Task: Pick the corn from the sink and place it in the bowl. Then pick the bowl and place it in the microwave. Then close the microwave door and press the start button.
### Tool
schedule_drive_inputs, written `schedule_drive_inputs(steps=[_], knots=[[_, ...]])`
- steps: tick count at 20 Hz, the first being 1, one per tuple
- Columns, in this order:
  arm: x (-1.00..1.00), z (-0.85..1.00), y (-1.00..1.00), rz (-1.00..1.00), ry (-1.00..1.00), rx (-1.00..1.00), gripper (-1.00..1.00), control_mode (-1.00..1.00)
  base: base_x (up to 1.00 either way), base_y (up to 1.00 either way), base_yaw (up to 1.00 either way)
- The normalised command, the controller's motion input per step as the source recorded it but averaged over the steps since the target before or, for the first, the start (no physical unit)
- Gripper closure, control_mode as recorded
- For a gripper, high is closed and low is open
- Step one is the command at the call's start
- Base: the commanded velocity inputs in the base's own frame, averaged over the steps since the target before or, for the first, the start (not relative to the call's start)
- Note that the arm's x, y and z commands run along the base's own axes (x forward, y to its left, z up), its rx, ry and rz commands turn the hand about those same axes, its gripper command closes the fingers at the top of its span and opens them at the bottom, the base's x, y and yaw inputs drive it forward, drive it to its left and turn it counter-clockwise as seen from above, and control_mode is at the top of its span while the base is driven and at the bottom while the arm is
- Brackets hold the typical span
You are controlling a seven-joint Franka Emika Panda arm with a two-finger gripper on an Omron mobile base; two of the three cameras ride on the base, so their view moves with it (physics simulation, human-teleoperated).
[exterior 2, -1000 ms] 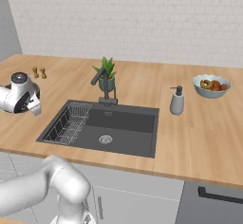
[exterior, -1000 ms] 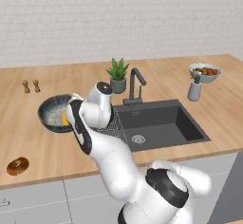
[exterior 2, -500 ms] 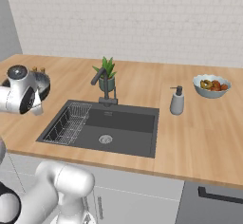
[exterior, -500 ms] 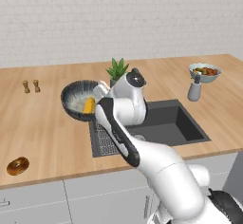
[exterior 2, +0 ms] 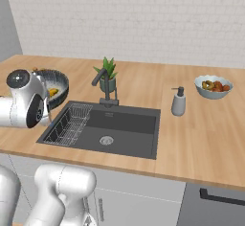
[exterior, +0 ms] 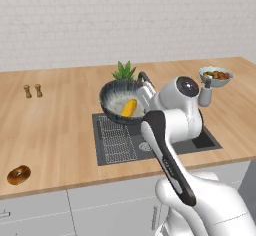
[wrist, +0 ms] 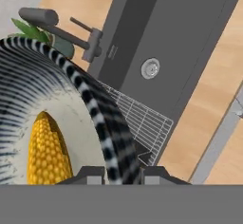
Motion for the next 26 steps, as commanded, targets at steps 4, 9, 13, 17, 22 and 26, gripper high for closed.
schedule_drive_inputs(steps=[4,9,13,17,22,26], knots=[[-0.45,0.41,-0.61,-0.11,0.00,0.03,1.00,-1.00,0.00,0.00,0.00],[-0.12,0.27,-0.40,-0.05,0.00,0.03,1.00,-1.00,0.00,0.00,0.00],[0.00,0.00,-0.21,-0.01,0.00,0.01,1.00,-1.00,0.00,0.00,0.00],[0.00,-0.01,0.02,0.00,0.00,-0.01,1.00,1.00,-0.14,0.01,-0.16],[0.00,0.00,0.00,0.00,0.00,0.00,1.00,1.00,-0.42,0.00,-0.77],[0.00,0.00,0.00,0.00,0.00,0.00,1.00,1.00,-0.23,0.00,-0.92]])
